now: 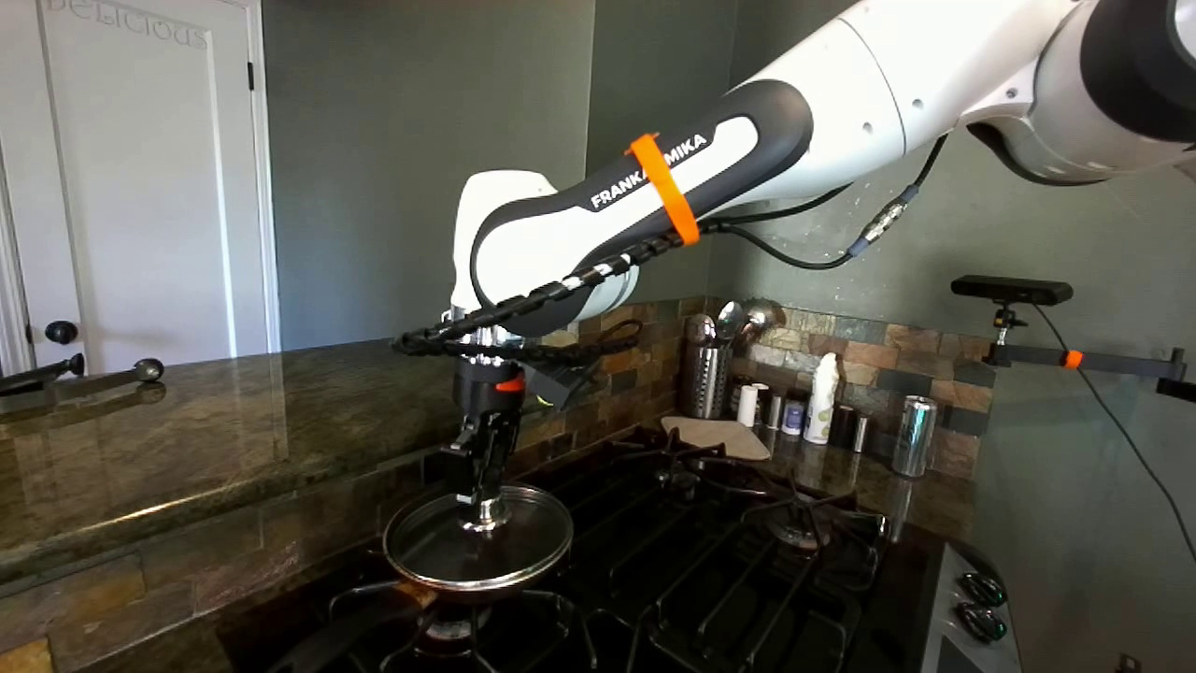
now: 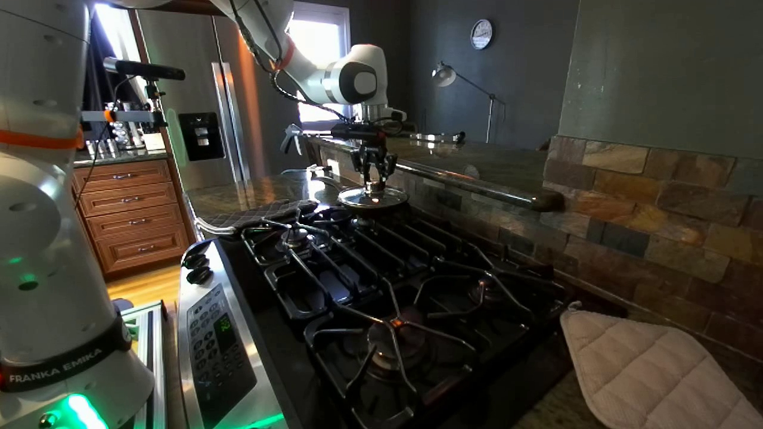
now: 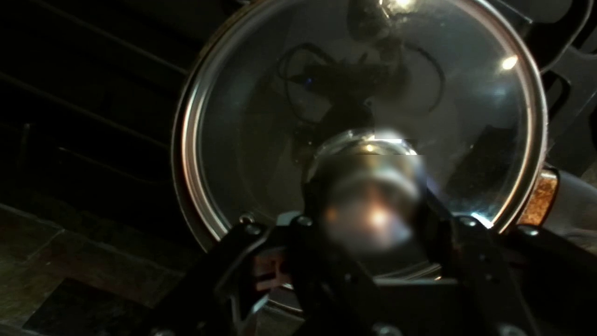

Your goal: Remove the lid from the pan

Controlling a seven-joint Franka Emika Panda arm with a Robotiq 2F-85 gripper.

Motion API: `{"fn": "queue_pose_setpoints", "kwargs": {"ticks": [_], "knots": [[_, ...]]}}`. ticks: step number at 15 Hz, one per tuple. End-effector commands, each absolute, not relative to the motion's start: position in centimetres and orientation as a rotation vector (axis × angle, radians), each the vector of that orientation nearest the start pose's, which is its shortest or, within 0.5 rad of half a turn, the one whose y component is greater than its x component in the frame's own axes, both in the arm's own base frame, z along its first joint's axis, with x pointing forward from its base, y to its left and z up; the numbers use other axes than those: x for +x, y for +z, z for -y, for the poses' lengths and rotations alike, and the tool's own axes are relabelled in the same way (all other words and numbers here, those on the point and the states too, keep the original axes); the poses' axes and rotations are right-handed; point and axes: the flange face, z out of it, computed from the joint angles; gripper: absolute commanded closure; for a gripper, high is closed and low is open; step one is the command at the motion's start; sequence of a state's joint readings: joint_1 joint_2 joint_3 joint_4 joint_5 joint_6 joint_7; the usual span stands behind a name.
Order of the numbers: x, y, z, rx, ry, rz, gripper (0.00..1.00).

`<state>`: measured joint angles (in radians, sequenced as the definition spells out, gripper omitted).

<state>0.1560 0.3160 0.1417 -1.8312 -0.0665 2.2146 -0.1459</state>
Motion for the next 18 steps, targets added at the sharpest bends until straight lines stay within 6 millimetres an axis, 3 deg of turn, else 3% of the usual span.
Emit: {"fn": "queue_pose_setpoints", "kwargs": {"ticks": [1,18], "knots": [[61.2,37.0,-18.0,-3.065,-0.094,0.734,0.77],[59.0,42.4,-16.9,-3.084,-0.204,0.631,0.77]]}}
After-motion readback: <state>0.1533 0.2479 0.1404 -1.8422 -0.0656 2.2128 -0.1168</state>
